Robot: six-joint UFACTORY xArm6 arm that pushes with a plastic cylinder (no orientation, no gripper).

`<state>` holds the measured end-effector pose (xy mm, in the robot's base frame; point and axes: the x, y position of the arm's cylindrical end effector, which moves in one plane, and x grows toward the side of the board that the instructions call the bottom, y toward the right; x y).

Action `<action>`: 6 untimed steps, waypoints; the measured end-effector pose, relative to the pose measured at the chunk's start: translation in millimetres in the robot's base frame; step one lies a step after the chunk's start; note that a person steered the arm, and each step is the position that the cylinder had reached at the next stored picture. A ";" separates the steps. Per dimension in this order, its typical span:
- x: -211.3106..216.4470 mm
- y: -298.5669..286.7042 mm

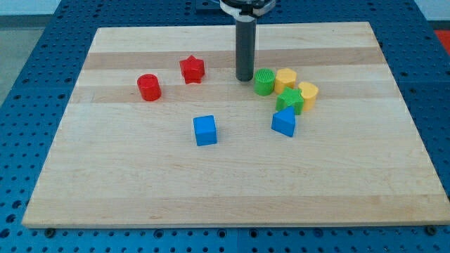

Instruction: Slide the green circle to the top left of green star

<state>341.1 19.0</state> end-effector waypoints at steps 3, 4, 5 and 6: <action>1.7 29.4; 5.0 32.0; 10.4 32.0; 26.7 32.0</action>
<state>367.8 51.0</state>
